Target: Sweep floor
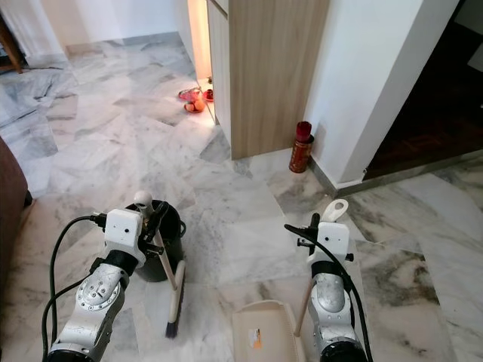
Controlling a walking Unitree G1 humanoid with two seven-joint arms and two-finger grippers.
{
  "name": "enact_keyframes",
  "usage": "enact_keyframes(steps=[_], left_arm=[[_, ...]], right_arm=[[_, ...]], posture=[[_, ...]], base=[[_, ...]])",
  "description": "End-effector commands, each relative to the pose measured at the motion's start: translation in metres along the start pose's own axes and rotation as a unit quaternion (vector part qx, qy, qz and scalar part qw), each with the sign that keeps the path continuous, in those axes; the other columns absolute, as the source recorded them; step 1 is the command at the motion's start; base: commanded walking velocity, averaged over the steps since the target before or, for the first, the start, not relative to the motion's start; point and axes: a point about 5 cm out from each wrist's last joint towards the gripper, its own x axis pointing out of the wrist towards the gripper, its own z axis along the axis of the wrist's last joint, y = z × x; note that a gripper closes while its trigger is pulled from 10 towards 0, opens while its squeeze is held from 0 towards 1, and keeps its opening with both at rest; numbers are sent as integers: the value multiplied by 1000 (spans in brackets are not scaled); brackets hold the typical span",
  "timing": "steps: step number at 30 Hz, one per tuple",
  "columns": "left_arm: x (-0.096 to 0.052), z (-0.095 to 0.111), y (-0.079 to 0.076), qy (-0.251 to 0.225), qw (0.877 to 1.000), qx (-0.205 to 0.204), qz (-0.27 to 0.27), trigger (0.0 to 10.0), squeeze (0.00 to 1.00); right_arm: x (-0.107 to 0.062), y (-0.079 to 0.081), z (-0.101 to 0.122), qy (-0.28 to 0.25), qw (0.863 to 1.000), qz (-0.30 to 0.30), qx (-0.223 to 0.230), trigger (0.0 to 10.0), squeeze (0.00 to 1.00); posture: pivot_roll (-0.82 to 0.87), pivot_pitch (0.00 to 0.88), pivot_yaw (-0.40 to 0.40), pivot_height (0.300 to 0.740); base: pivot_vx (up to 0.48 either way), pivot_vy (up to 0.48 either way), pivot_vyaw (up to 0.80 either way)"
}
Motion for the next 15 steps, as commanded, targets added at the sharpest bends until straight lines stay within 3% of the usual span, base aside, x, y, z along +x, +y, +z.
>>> enact_keyframes(steps=[1, 7, 12, 15], left_arm=[[5, 7, 2, -15, 1000, 13, -6, 10000, 0], [6, 7, 1, -15, 1000, 16, -12, 10000, 0], [7, 8, 1, -17, 1000, 18, -13, 10000, 0], [7, 7, 2, -17, 1000, 17, -13, 10000, 0]], right_arm=[[4, 3, 7, -17, 1000, -2, 1, 10000, 0], [4, 3, 6, -17, 1000, -6, -2, 10000, 0], [4, 3, 6, -16, 1000, -9, -4, 10000, 0], [5, 3, 7, -16, 1000, -9, -5, 10000, 0]], posture=[[93, 37, 51, 740], [94, 30, 53, 740], [96, 23, 52, 740], [98, 7, 51, 740]], base=[[0, 0, -800], [0, 0, -800], [0, -280, -800], [0, 0, -800]])
